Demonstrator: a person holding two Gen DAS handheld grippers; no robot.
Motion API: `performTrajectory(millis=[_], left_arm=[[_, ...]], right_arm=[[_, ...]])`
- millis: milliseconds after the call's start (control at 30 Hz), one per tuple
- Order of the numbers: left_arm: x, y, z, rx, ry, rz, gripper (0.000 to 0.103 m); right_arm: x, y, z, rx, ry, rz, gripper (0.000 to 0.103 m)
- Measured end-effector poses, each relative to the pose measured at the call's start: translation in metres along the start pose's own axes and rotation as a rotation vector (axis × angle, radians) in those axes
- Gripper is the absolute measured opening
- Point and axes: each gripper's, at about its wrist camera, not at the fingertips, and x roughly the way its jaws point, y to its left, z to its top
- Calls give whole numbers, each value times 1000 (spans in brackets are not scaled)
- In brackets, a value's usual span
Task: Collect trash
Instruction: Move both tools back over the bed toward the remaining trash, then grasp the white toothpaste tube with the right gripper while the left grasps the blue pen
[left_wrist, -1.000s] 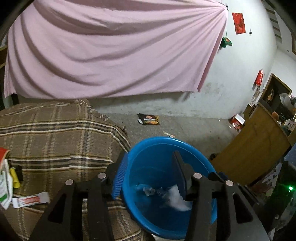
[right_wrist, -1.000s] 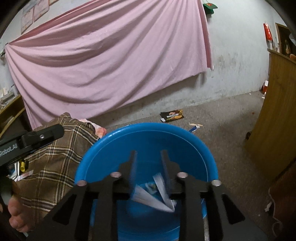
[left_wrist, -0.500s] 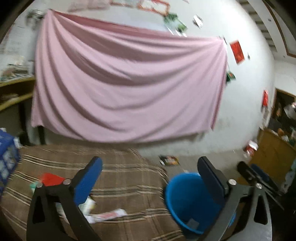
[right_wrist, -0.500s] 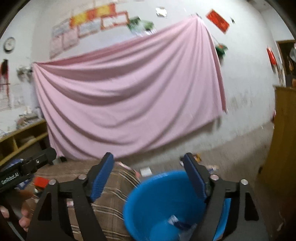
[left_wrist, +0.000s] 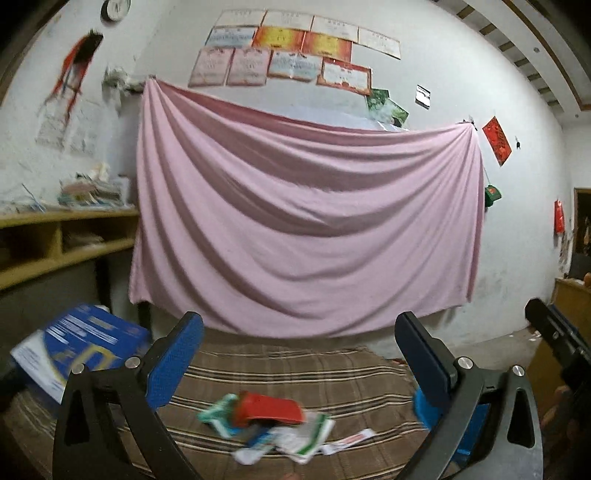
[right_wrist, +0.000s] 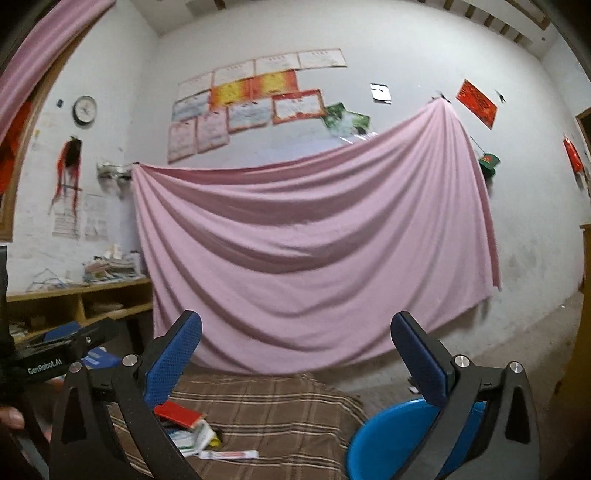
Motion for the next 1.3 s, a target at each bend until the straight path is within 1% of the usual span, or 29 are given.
performTrajectory(millis=[100, 200, 367, 467, 600, 800, 867, 900, 933, 967, 1000, 1033, 1067, 1100, 1133, 1233, 1300], left_arm=[[-10, 11, -9, 17, -25, 21, 101], [-16, 19, -19, 31, -32, 23, 101], [-15, 26, -35, 53, 8, 36, 101], [-7, 31, -42, 58, 44, 54, 101], [6, 41, -54, 35, 113, 81, 101], [27, 53, -70, -3, 225, 72, 101], [34, 56, -73, -12, 266, 58, 96], [38, 56, -75, -14, 291, 46, 90], [43, 56, -77, -13, 323, 40, 82], [48, 56, -80, -13, 350, 34, 77], [53, 57, -83, -15, 381, 22, 69], [58, 58, -86, -18, 408, 7, 62], [62, 58, -88, -21, 436, -5, 59], [66, 59, -90, -23, 459, -15, 55], [70, 59, -93, -26, 487, -29, 53], [79, 58, -100, -27, 548, -64, 43], [86, 56, -105, -20, 589, -88, 41]], right_arm=[[-1, 14, -4, -21, -24, 21, 103], [1, 22, -9, -46, -22, 34, 103], [13, 31, -23, -77, 33, 43, 103], [20, 34, -33, -87, 70, 52, 103], [30, 40, -44, -104, 118, 55, 103], [52, 46, -58, -123, 239, 61, 103], [61, 48, -62, -132, 293, 55, 103], [65, 48, -64, -133, 319, 56, 102], [69, 48, -66, -132, 344, 58, 101], [73, 47, -68, -131, 368, 59, 100], [76, 47, -71, -131, 391, 59, 97], [81, 47, -74, -132, 434, 59, 93], [85, 48, -77, -131, 460, 59, 90], [89, 47, -80, -129, 493, 61, 85], [93, 47, -84, -126, 535, 67, 83], [101, 48, -92, -126, 619, 79, 79], [107, 48, -98, -127, 668, 89, 79]])
